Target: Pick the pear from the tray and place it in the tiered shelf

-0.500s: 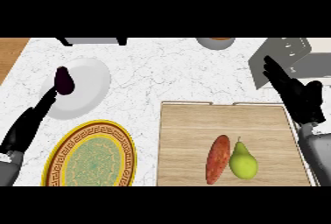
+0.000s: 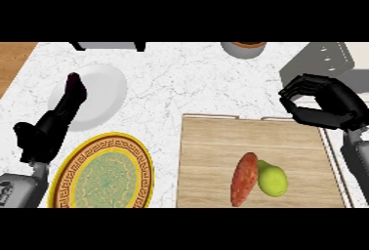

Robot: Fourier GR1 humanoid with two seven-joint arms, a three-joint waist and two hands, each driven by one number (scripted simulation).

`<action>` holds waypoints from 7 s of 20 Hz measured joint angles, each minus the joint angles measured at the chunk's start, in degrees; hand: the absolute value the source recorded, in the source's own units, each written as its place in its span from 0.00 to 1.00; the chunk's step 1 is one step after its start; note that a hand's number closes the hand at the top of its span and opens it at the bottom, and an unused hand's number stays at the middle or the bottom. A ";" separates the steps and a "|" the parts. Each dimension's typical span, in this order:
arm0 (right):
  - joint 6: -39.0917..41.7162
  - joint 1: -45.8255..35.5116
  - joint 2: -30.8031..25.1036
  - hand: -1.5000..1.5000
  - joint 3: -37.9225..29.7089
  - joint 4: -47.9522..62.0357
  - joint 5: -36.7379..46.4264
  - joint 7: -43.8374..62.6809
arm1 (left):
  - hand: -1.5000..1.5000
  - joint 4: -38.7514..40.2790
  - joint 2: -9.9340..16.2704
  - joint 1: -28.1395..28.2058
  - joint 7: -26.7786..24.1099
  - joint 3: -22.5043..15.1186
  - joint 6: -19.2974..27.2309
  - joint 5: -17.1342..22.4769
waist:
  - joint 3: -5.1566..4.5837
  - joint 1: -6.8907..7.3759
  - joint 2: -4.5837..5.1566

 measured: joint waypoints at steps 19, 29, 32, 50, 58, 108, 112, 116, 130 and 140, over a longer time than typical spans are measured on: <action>28.83 6.50 -15.42 0.00 -2.71 -8.24 -2.70 -1.37 | 0.50 -12.05 -3.61 5.60 6.18 1.68 1.74 -0.70 | -0.05 -1.26 -0.08; 29.40 5.52 -12.20 0.00 2.35 -18.84 0.95 12.65 | 0.50 -12.56 -5.30 6.54 6.18 3.60 -0.59 -1.86 | -0.04 -1.00 0.00; 29.18 5.12 -10.78 0.00 5.28 -20.70 6.23 14.23 | 0.50 -12.70 -5.56 6.52 6.60 4.00 -1.20 -1.98 | -0.03 -0.89 0.03; 36.24 6.79 -1.12 0.00 12.46 -22.59 24.46 19.37 | 0.50 -13.43 -9.36 6.02 8.47 7.56 -4.73 -5.48 | -0.02 -0.93 0.07; 38.17 7.27 0.50 0.00 14.40 -22.93 31.19 20.83 | 0.50 -13.19 -10.11 5.73 8.52 9.59 -7.01 -6.02 | -0.02 -0.96 0.06; 18.15 11.47 2.12 1.00 16.06 -5.78 64.75 -10.50 | 0.50 -15.46 -16.65 6.20 10.26 13.41 -11.68 -11.76 | -1.33 -0.64 -1.26; 14.49 11.41 2.67 1.00 13.17 -5.32 64.65 -12.33 | 0.50 -15.49 -16.24 6.65 9.90 14.11 -11.92 -11.91 | -1.01 -0.93 -0.87; 6.15 15.56 6.84 1.00 8.84 -8.39 66.35 -4.88 | 0.50 -14.76 -15.74 7.04 9.58 15.39 -11.98 -11.47 | -0.96 -2.38 -0.92; -16.79 28.44 21.69 1.00 1.81 -39.18 67.75 9.82 | 0.50 -14.42 -16.20 7.29 9.15 15.43 -12.19 -11.60 | -0.12 -2.69 -0.38; -10.01 19.20 22.41 1.00 -3.54 -54.06 67.22 23.51 | 0.50 -13.71 -17.23 5.42 9.71 14.81 -12.21 -12.77 | -0.04 -1.34 0.00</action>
